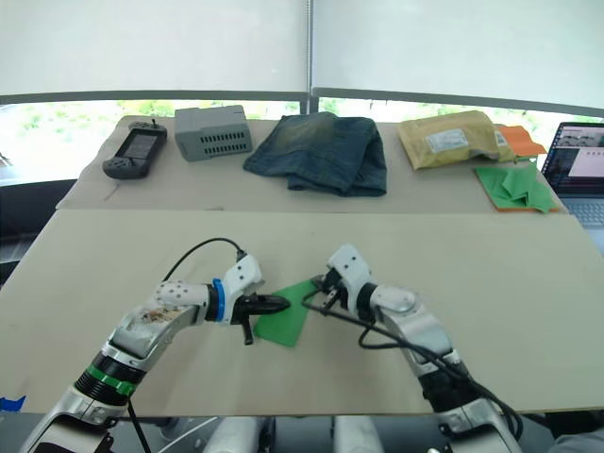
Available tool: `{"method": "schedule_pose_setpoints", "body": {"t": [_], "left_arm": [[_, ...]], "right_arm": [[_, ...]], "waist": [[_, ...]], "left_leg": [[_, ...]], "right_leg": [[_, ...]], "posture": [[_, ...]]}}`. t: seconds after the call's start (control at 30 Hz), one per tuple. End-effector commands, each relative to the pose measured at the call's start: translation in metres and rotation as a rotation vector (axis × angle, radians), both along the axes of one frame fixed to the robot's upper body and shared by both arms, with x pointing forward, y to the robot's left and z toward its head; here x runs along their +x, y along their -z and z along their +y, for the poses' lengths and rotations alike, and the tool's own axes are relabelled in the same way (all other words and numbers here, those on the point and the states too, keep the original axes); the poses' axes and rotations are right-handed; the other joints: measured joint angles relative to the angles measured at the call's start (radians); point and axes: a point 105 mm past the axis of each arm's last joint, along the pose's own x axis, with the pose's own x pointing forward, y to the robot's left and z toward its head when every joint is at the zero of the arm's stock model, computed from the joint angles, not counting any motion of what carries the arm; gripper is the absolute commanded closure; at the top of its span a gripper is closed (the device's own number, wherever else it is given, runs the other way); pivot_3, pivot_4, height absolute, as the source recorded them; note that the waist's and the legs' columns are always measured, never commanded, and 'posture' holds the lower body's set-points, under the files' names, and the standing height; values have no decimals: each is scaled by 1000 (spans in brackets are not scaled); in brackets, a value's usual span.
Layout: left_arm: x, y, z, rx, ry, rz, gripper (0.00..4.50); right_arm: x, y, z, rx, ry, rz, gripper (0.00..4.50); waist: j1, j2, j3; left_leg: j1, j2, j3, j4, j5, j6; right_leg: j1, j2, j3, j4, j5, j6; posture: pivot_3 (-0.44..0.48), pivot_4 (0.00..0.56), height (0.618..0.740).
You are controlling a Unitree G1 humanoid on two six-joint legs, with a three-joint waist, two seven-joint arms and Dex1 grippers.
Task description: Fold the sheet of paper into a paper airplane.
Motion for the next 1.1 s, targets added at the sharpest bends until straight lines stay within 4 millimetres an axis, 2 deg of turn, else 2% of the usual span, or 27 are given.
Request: {"method": "schedule_pose_setpoints", "body": {"t": [0.03,0.13,0.33,0.47,0.6,0.73,0.87,1.0,1.1], "left_arm": [[-4,7,2,22,0,23,4471],[-5,7,2,13,-5,31,4471],[-4,7,4,3,-17,47,4471],[-4,7,1,-5,-7,54,4471],[-4,6,-1,-8,4,56,4471],[-3,6,-2,-11,8,61,4471],[-4,7,-1,-10,9,65,4471],[-5,7,-1,-9,10,69,4471],[-3,6,0,-9,9,67,4471]], "right_arm": [[6,12,-12,-47,19,19,4500],[0,17,-11,-91,-45,16,4500],[-25,16,4,-45,-184,-9,4500],[-33,12,11,-25,-217,-43,4500],[-30,8,12,-40,-200,-91,4500],[-10,-19,5,-41,-109,-218,4500],[-3,-35,2,-45,-73,-281,4500],[-10,-40,9,-16,-105,-271,4500],[-27,-24,17,-49,-191,-205,4500]], "waist": [[-1,0,0],[0,0,0],[-1,0,0],[-4,0,0],[-10,0,0],[-15,0,0],[-16,0,0],[-17,0,0],[-17,0,0]], "left_leg": [[0,0,0,0,0,0],[0,0,0,0,0,0],[0,0,0,-1,0,0],[0,1,-1,-1,0,0],[1,1,-1,-1,0,0],[0,1,-1,-1,0,0],[-1,1,-1,-1,0,0],[-2,1,-2,-1,0,0],[-2,1,-3,-1,0,0]], "right_leg": [[0,0,0,0,0,0],[0,0,0,0,0,0],[0,0,0,0,0,0],[0,0,0,0,-1,0],[0,1,0,0,-1,0],[-1,1,0,1,-1,-1],[-2,0,0,1,-1,-1],[-2,0,0,1,0,-1],[-2,0,0,1,-1,-1]], "posture": [[0,150,728],[0,150,728],[0,150,728],[0,150,728],[0,150,728],[0,150,728],[0,150,728],[0,150,728],[0,150,728]]}}
